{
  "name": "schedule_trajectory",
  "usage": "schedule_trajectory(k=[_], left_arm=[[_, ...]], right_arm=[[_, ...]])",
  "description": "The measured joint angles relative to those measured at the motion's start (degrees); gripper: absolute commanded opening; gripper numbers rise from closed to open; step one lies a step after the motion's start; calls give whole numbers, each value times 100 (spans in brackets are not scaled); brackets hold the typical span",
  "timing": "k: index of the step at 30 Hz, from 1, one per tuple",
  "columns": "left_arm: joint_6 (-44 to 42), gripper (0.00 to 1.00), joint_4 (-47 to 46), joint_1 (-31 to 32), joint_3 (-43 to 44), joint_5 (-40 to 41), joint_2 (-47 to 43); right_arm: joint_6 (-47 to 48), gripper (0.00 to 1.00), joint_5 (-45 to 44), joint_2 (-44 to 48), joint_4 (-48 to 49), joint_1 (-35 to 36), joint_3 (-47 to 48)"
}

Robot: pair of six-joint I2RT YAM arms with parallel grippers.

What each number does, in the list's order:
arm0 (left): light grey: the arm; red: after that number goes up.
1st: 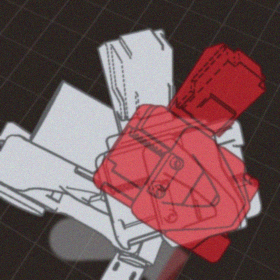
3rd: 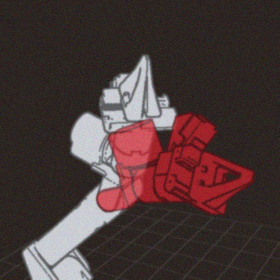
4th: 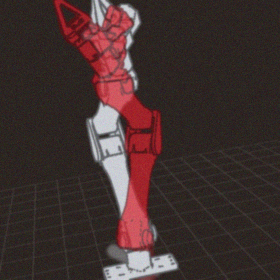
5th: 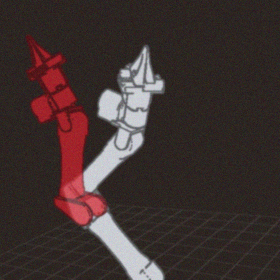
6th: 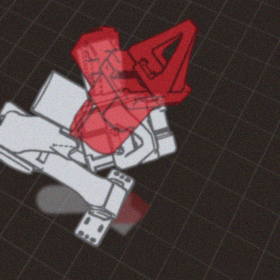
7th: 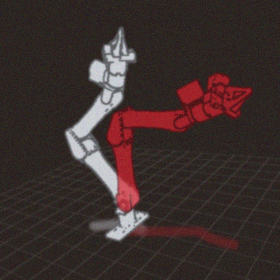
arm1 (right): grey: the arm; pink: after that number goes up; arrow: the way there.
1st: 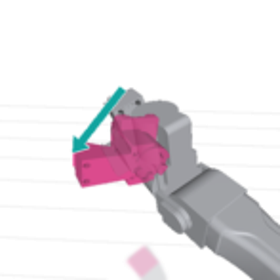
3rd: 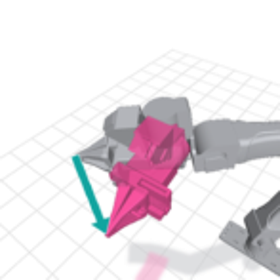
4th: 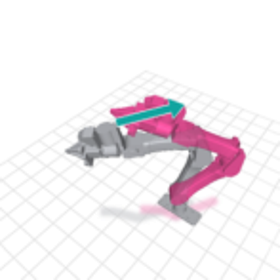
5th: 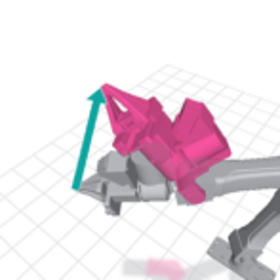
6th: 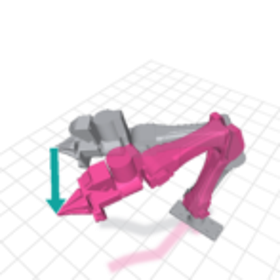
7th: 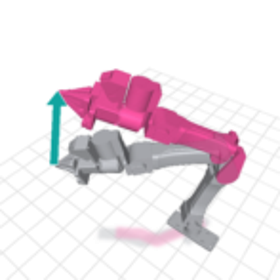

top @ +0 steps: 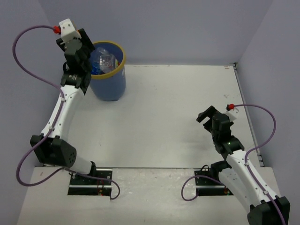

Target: Put the plastic bottles in the bin

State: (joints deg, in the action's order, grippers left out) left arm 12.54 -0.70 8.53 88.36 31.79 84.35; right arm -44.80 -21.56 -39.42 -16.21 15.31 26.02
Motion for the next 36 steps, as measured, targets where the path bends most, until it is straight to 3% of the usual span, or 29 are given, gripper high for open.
schedule_trajectory(k=[3,9,11,13,24,28,31,36], left_arm=[[-14,16,331,-343,761,-418,780],[-14,44,1103,-474,1214,-765,1685],[-14,78,1234,-469,1125,-855,1732],[-5,99,1233,-472,998,-951,1709],[299,100,1632,-472,899,-1116,1175],[472,100,1776,-472,859,-1399,609],[711,100,1635,-472,410,-1700,-221],[1318,100,1187,-411,-1410,-2260,-2163]], right_arm=[[0,99,0,-15,-17,0,0],[4,99,2,-182,-19,0,13],[4,99,2,-225,-24,0,13],[5,99,2,-237,-28,0,13],[79,99,5,-242,-31,0,13],[131,99,24,-138,-35,0,13],[162,99,31,-46,-35,0,13],[221,99,41,76,-32,0,13]])
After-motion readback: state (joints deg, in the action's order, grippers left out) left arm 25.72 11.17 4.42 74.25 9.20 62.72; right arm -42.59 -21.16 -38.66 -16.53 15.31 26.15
